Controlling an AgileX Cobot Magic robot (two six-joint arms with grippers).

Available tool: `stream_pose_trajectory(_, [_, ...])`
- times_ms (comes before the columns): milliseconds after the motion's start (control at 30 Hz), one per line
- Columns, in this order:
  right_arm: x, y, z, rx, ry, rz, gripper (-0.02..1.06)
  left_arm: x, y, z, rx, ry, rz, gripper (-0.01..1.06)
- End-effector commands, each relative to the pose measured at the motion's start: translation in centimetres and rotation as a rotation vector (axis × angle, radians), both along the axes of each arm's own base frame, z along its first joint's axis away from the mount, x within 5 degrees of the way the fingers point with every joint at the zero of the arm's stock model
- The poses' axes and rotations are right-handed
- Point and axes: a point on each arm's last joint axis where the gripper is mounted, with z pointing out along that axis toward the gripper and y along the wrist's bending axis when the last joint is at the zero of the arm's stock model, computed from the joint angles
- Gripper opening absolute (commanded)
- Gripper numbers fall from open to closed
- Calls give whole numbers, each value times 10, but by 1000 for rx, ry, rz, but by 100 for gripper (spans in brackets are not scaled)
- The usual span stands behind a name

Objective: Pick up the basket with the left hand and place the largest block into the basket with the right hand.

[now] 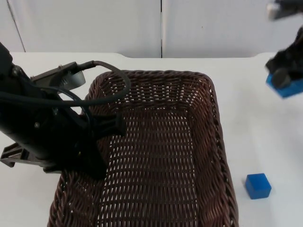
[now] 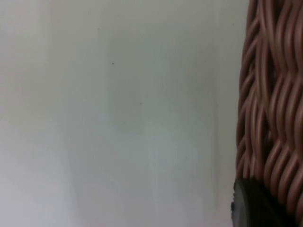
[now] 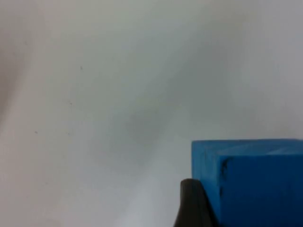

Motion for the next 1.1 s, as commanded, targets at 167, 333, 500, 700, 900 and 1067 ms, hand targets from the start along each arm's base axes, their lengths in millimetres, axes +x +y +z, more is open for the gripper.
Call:
stream_pose_trajectory(167, [-26, -5, 58, 23, -72, -1, 0, 1, -2, 2, -17, -7, 22, 0])
stream_pose_trajectory(333, [-33, -7, 73, 36, -108, -3, 0, 1, -2, 2, -16, -8, 21, 0])
stream_pose_trajectory(500, [-34, -6, 73, 53, -95, -10, 0, 1, -2, 2, -16, -8, 21, 0])
stream_pose_trajectory(700, [-35, -4, 73, 77, -88, -7, 0, 1, -2, 2, -16, -8, 21, 0])
stream_pose_trajectory(900, [-38, 1, 73, 108, -64, -9, 0, 0, -2, 2, -16, -6, 20, 0])
stream_pose_trajectory(1067, [-48, 25, 72, 92, -46, 86, 0, 0, -2, 2, -18, -4, 20, 0])
